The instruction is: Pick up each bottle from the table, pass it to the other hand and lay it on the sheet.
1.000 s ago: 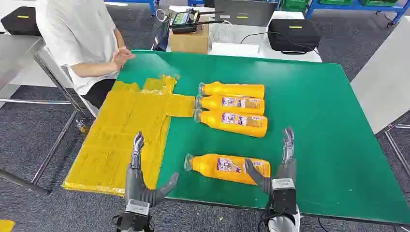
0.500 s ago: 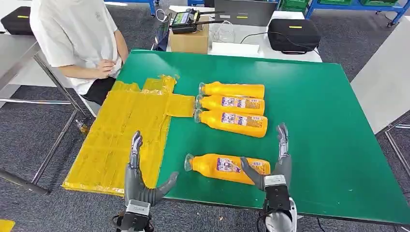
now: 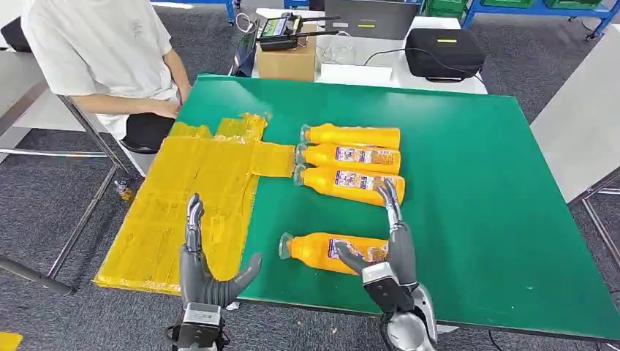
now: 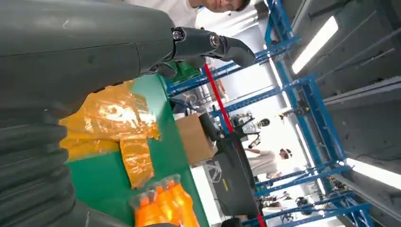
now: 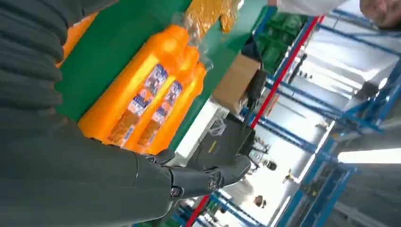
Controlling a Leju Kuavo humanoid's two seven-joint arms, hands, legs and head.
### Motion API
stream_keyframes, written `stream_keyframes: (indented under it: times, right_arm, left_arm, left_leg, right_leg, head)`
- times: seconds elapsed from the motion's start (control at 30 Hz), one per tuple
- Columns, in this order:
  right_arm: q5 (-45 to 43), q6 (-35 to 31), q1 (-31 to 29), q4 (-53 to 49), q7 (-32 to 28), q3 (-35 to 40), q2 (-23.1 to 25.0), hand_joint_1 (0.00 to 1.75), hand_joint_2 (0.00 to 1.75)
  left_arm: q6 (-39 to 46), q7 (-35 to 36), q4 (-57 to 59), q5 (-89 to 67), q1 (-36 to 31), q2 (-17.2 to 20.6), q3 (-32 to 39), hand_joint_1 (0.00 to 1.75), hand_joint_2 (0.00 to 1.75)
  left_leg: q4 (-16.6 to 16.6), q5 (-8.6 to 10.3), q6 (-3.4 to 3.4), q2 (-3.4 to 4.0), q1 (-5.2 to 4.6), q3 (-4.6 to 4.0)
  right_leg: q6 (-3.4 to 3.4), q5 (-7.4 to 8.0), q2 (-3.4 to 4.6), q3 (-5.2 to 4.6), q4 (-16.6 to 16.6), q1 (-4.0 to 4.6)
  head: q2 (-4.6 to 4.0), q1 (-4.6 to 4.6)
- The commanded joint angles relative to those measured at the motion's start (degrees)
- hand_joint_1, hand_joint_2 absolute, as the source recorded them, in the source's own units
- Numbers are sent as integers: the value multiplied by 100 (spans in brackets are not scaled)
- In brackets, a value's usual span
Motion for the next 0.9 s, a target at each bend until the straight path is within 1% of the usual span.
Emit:
stream_keyframes:
  times: [0.03,0.13,0.23,0.33,0.37,0.47,0.5,0.57,0.63,0.7,0.73,0.77,0.8,0.83,0.87,0.9]
  right_arm:
    - [1049,391,-517,953,638,732,-670,0,175]
    - [1097,419,-486,957,636,771,-691,0,175]
    - [1097,419,-486,957,636,771,-691,0,175]
    - [1116,423,-493,945,652,785,-680,0,175]
    - [1116,423,-493,945,652,785,-680,0,175]
    - [1435,582,-509,934,758,1011,-784,0,175]
    - [1506,582,-465,898,784,1056,-809,0,175]
    - [2079,453,-355,706,1112,1250,-982,0,175]
    - [2459,282,-306,491,1294,1354,-1075,0,175]
    - [3029,56,-186,135,1735,1380,-1163,0,175]
    - [3189,35,-115,-9,1889,1341,-1205,0,175]
    - [3427,-7,-25,-167,2092,1259,-1243,0,175]
    - [3579,-39,-4,-197,2210,1220,-1265,0,175]
    - [3566,-40,4,-212,2201,1201,-1287,0,175]
    - [3566,-40,4,-212,2201,1201,-1287,0,175]
    - [3875,-56,5,-198,2435,1151,-1306,0,175]
  left_arm:
    - [-492,90,220,460,-262,-13,195,0,175]
    - [-505,92,294,467,-328,-51,195,0,175]
    - [-505,92,294,467,-328,-51,195,0,175]
    - [-508,91,296,468,-320,-47,197,0,175]
    - [-508,91,296,468,-320,-47,197,0,175]
    - [-505,59,347,395,-390,-73,222,0,175]
    - [-521,67,345,395,-411,-88,235,0,175]
    - [-576,133,309,264,-410,-94,243,0,175]
    - [-444,191,204,161,-316,-110,348,0,175]
    - [-406,246,20,129,-174,-94,462,0,175]
    - [-417,270,-11,78,-143,-96,502,0,175]
    - [-435,301,-30,35,-103,-118,562,0,175]
    - [-452,311,-30,34,-92,-119,573,0,175]
    - [-451,311,-28,34,-85,-118,575,0,175]
    - [-451,311,-28,34,-85,-118,575,0,175]
    - [-446,309,-13,-4,-81,-139,589,0,175]
  left_leg:
    - [-15,4,15,8,4,12]
    - [-13,7,16,-13,2,7]
    - [-17,5,17,1,3,11]
    - [-8,0,10,-2,-1,10]
    - [-18,5,17,-2,1,11]
    - [-5,0,9,0,0,7]
    - [-13,5,16,-1,2,7]
    - [-5,1,11,-5,1,5]
    - [-9,3,15,-10,0,6]
    - [-9,1,15,-3,1,7]
    - [-18,4,21,-4,2,9]
    - [-10,0,16,-3,1,6]
    - [-15,1,20,-3,2,6]
    - [-6,-2,12,-7,-1,5]
    - [-9,-1,15,-8,1,7]
    - [-16,1,19,-10,2,9]
  right_leg:
    - [-21,10,11,9,-20,9]
    - [-23,7,-9,10,-21,8]
    - [-26,8,5,7,-21,9]
    - [-15,1,2,6,-9,3]
    - [-26,7,2,8,-20,7]
    - [-13,2,3,4,-7,3]
    - [-24,8,3,5,-17,8]
    - [-15,2,-2,4,-9,4]
    - [-20,3,-7,7,-14,5]
    - [-21,3,1,4,-13,6]
    - [-31,7,0,6,-23,9]
    - [-24,2,0,3,-14,6]
    - [-29,4,1,3,-19,8]
    - [-17,-2,-4,3,-7,3]
    - [-23,-1,-5,4,-13,6]
    - [-30,2,-6,7,-21,9]
  head:
    - [0,0]
    - [0,2]
    - [0,0]
    - [0,0]
    - [2,2]
    - [0,2]
    - [0,2]
    - [0,2]
    - [0,2]
    - [0,2]
    - [0,2]
    - [0,2]
    - [0,2]
    - [0,0]
    - [0,0]
    - [0,2]
